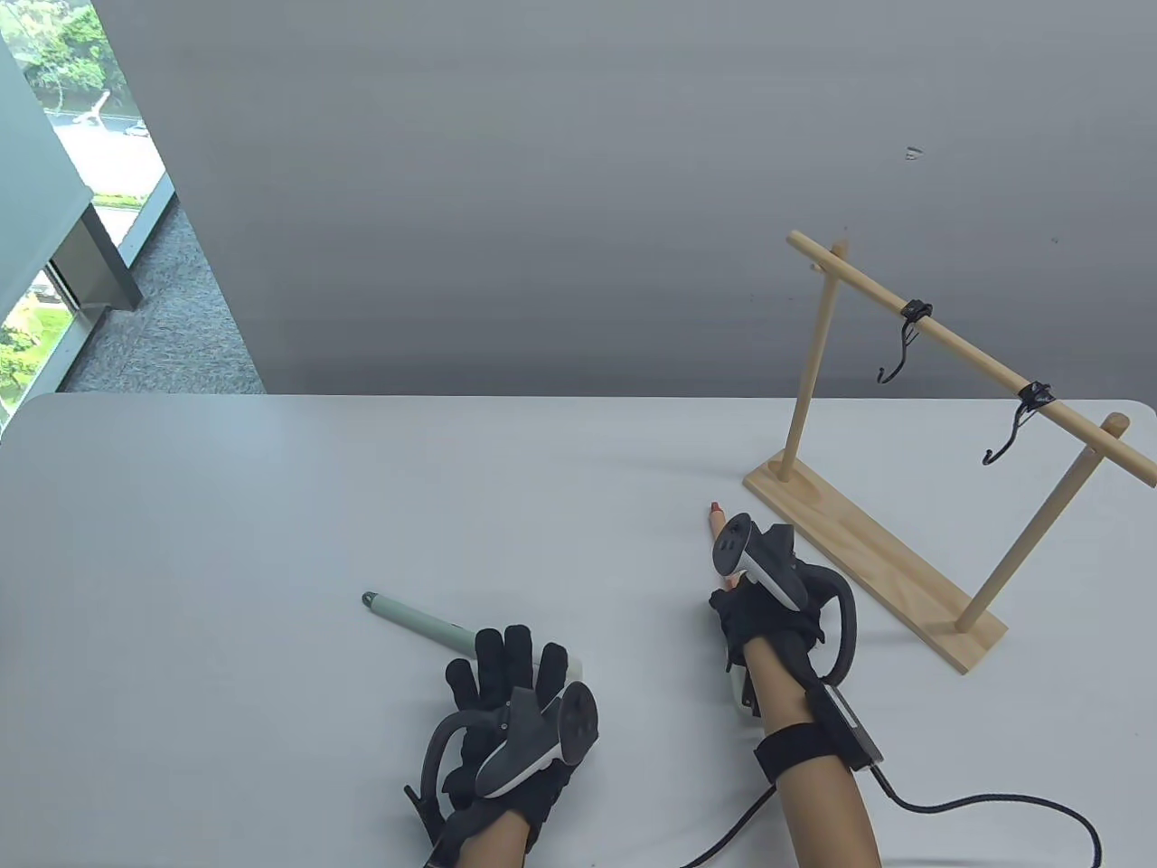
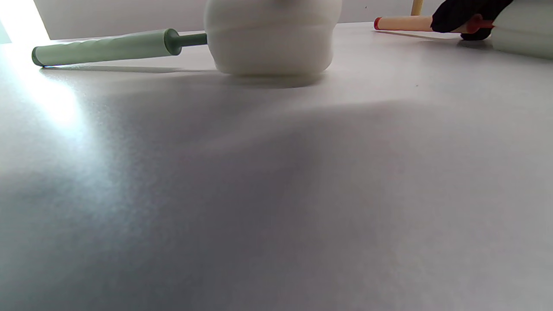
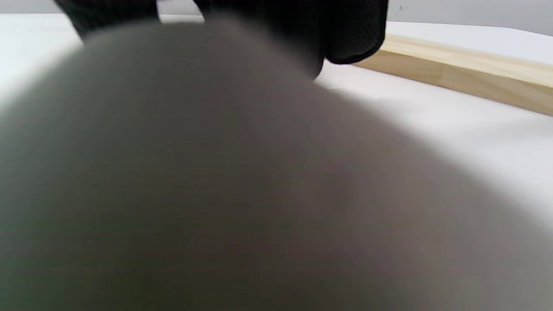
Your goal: Hook cup brush handle onto s-hook
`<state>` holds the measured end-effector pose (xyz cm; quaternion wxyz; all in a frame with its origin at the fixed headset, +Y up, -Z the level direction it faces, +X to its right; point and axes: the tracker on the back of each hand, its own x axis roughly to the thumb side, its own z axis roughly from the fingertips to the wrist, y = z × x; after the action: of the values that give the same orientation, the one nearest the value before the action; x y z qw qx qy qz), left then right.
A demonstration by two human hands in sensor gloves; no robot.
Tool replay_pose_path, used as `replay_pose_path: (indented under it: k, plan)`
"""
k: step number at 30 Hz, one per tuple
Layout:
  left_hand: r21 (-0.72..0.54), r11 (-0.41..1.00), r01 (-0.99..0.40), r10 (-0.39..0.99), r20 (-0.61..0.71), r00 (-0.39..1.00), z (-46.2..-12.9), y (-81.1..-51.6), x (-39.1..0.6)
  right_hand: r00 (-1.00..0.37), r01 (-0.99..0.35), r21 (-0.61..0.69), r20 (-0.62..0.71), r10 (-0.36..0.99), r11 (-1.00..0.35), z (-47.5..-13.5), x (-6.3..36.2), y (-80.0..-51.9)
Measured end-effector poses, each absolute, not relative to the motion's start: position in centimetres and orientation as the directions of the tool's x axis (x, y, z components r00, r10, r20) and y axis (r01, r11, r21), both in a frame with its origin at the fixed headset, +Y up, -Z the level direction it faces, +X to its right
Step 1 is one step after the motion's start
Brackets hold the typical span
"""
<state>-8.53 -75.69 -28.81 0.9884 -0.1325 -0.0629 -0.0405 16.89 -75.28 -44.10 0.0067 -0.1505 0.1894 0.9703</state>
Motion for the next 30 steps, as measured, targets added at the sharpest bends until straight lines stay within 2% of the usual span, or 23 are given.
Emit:
replay_pose_path:
  k: [8, 10, 14, 20, 24, 30]
  plan:
    - [-0.250, 0.964, 0.093, -0.057, 0.146, 0.988, -28.9, -75.7, -8.4, -0.950, -0.154, 0.341, -0.311, 0.043, -0.927, -43.7, 17.8, -75.3]
    - [-0.250, 0.964, 0.090, -0.054, 0.149, 0.987, -28.9, -75.7, -8.4, -0.944, -0.230, 0.306, -0.300, 0.136, -0.924, -43.4, 18.4, -75.0]
    - [-0.257, 0.962, 0.091, -0.051, 0.157, 0.986, -28.9, -75.8, -8.3, -0.875, -0.434, 0.093, -0.279, 0.396, -0.896, -42.1, 19.8, -73.9]
    - [-0.242, 0.966, 0.090, -0.046, 0.180, 0.983, -28.7, -75.5, -7.8, -0.651, -0.727, -0.156, -0.152, 0.743, -0.669, -39.0, 23.1, -71.6]
    - [-0.240, 0.966, 0.098, -0.049, 0.202, 0.978, -28.5, -75.5, -7.3, -0.558, -0.788, -0.278, -0.058, 0.828, -0.550, -36.6, 24.9, -70.2]
    - [-0.237, 0.966, 0.100, -0.045, 0.227, 0.973, -28.4, -75.3, -6.8, -0.499, -0.808, -0.370, 0.018, 0.866, -0.458, -33.5, 27.1, -68.6]
